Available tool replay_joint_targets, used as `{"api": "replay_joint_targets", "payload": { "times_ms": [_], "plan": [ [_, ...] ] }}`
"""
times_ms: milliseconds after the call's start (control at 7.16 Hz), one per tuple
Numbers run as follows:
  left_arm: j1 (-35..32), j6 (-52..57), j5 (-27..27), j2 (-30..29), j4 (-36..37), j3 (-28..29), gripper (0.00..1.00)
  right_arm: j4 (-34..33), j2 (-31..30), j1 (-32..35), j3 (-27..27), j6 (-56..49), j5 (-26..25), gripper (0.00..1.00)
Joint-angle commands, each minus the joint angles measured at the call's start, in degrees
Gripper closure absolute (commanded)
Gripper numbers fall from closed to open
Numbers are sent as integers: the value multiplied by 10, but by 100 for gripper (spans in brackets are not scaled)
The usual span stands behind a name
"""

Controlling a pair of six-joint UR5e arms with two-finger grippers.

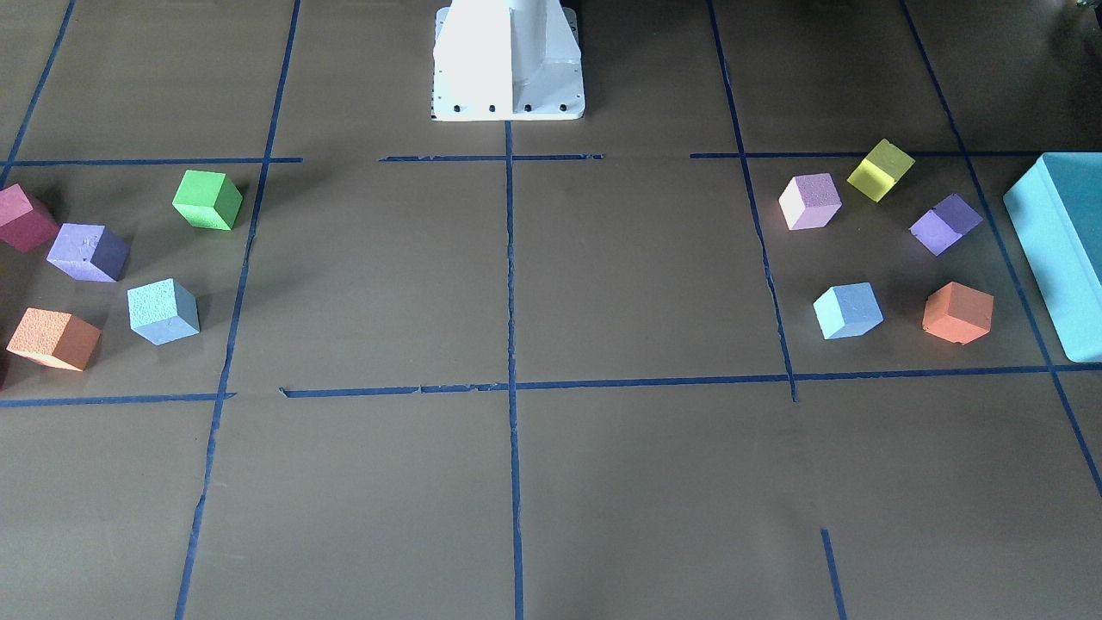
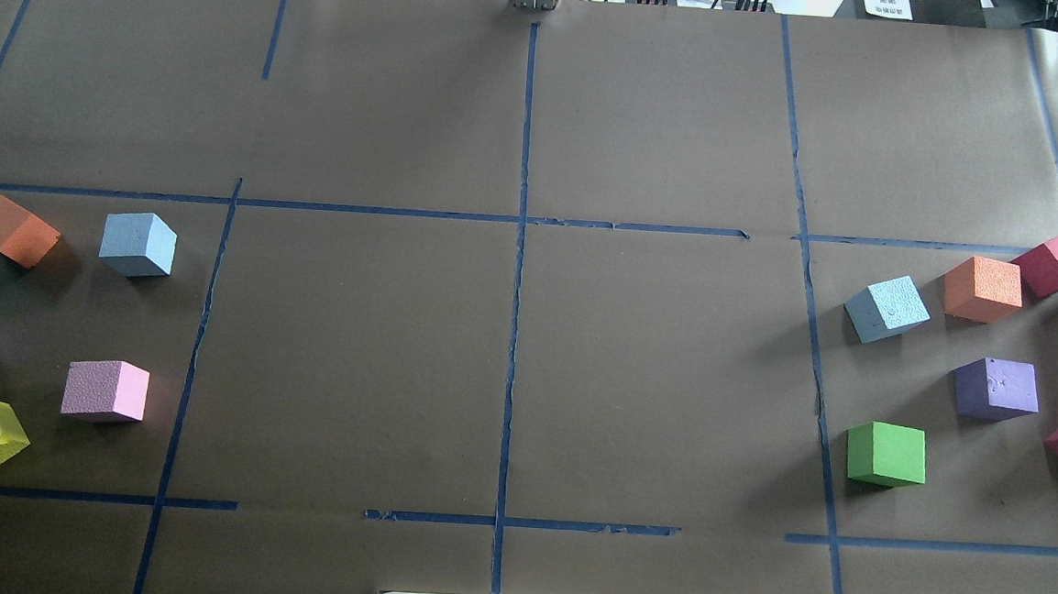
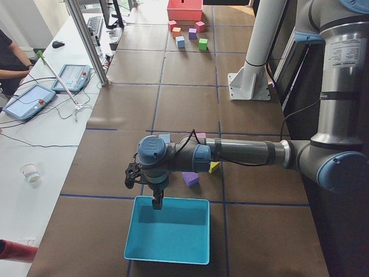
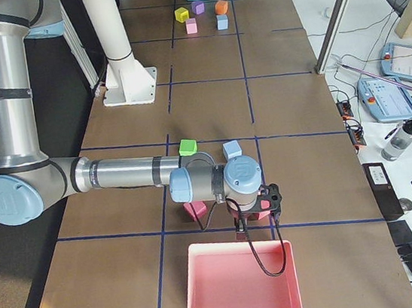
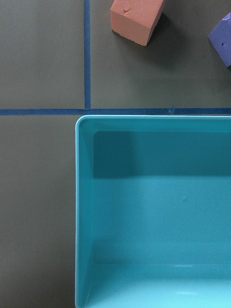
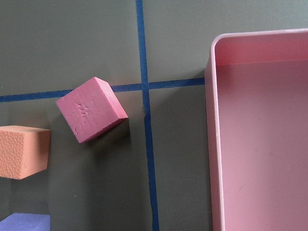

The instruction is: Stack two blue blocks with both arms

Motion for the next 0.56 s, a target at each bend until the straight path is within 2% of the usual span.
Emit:
{"api": "replay_joint_targets", "payload": {
  "times_ms": [0, 419],
  "plan": [
    [0, 0, 0, 0, 0, 0, 0, 2, 0, 2, 2, 0, -4, 0],
    [0, 0, 1, 0, 0, 0, 0, 3, -1, 2, 2, 0, 0, 0]
  ]
}}
